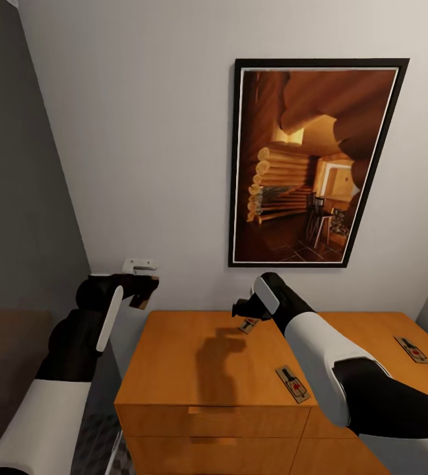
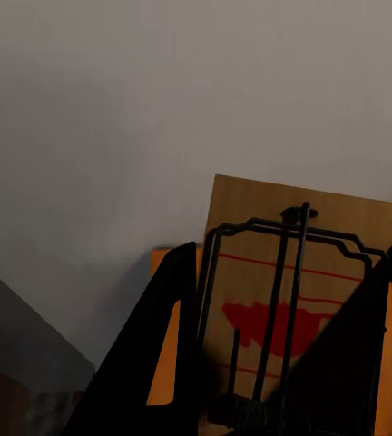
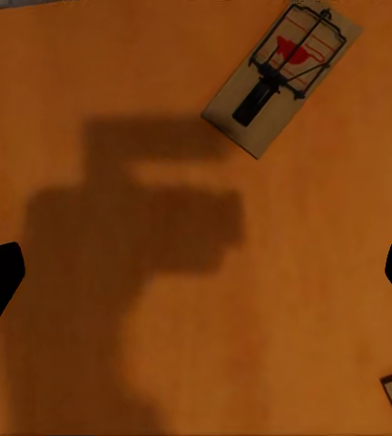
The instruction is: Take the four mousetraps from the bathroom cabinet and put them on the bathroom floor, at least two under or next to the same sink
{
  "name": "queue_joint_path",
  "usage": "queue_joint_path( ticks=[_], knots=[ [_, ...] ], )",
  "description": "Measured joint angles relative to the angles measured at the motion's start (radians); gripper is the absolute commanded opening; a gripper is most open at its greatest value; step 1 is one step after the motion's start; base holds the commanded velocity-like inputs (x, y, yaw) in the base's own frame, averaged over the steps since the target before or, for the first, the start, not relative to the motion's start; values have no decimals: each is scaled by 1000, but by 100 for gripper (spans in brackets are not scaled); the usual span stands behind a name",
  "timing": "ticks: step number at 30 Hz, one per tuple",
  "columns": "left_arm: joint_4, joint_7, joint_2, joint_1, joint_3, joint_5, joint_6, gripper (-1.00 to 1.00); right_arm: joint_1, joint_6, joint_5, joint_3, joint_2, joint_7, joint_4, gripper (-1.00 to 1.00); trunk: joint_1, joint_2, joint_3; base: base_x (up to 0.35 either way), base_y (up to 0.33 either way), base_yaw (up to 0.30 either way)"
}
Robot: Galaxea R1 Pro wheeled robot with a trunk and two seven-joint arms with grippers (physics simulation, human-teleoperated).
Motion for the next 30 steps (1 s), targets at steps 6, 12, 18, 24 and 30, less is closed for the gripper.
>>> queue_joint_path(
  ticks=[6, 12, 18, 24, 30],
  knots=[
    [-1, 0, 0, 2, 0, 0, 0, -100, -4, -2, -1, -1, 0, 0, -1, 100, 0, 0, 0, 0, 0, 0],
    [-12, 0, 0, 2, 0, -1, 0, -100, -10, -3, -2, 0, 0, 0, 2, 100, 0, 0, 0, 0, 0, 0],
    [-29, 0, 0, 2, -1, -1, 0, -100, -12, -4, -2, 1, 0, 0, 2, 100, 0, 0, 0, 0, 0, 0],
    [-42, 0, 0, 13, -2, 0, 0, -100, -12, -4, -3, 1, 0, -1, 2, 100, 0, 0, 0, 0, 0, 0],
    [-48, 0, 0, 17, -2, 0, 0, -100, -15, -4, -2, 1, 0, 0, 2, 100, 0, 0, 0, 0, 0, 0]
  ],
)
